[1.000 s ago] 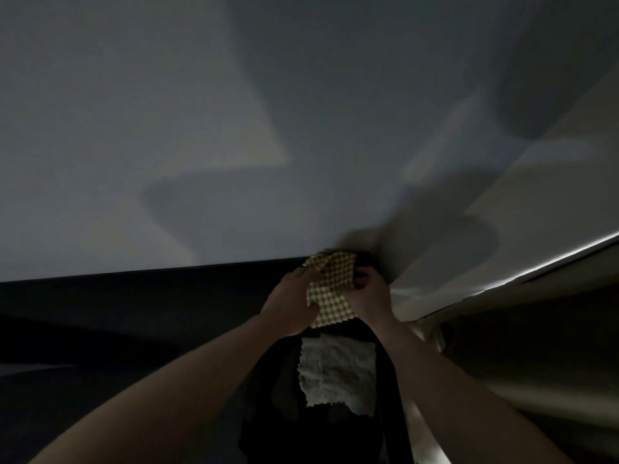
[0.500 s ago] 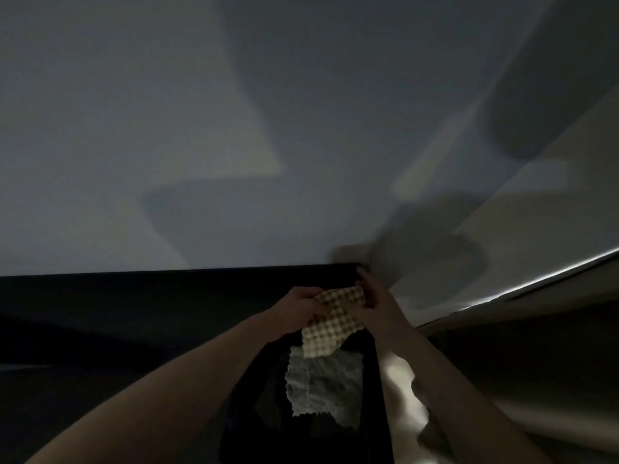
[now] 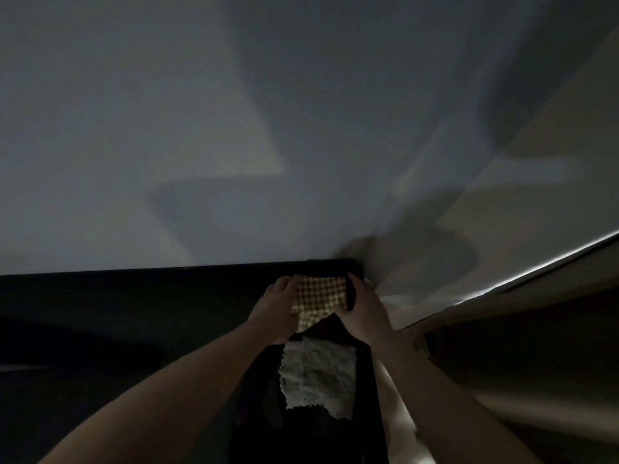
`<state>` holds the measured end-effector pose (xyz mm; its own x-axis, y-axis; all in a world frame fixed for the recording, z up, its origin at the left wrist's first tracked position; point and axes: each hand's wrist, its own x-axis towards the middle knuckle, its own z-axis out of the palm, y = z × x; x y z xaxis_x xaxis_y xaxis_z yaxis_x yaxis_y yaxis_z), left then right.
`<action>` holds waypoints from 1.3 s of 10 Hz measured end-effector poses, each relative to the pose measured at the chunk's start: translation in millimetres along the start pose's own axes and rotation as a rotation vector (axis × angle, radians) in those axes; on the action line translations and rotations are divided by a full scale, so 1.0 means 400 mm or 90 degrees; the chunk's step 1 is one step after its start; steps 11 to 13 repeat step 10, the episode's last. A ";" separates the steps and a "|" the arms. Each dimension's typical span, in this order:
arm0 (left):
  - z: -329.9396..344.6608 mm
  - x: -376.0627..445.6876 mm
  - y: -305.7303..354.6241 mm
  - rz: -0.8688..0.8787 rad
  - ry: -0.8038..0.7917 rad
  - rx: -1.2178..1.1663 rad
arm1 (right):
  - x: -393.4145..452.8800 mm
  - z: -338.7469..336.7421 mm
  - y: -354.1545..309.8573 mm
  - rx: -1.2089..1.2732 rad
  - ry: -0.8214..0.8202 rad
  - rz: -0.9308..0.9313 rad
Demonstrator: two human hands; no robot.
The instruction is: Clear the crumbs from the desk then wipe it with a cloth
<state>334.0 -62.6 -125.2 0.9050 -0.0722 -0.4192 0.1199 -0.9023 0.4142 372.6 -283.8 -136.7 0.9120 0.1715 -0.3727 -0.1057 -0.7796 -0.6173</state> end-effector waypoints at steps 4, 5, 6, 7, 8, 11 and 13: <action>0.193 -0.272 0.019 -0.047 0.003 -0.212 | -0.342 0.152 0.096 0.104 0.053 0.074; 0.182 -0.267 0.040 -0.034 0.000 -0.203 | -0.309 0.151 0.074 0.107 0.103 0.070; 0.150 -0.290 0.055 -0.025 0.040 -0.090 | -0.315 0.140 0.055 0.002 0.169 -0.017; 0.139 -0.335 0.067 0.042 -0.052 0.028 | -0.355 0.159 0.077 -0.121 0.129 -0.148; 0.152 -0.373 0.051 0.031 -0.176 0.066 | -0.399 0.204 0.128 -0.181 0.024 -0.169; 0.076 -0.504 0.061 0.024 -0.125 -0.021 | -0.483 0.150 0.053 -0.179 -0.098 -0.101; 0.076 -0.504 0.061 0.024 -0.125 -0.021 | -0.483 0.150 0.053 -0.179 -0.098 -0.101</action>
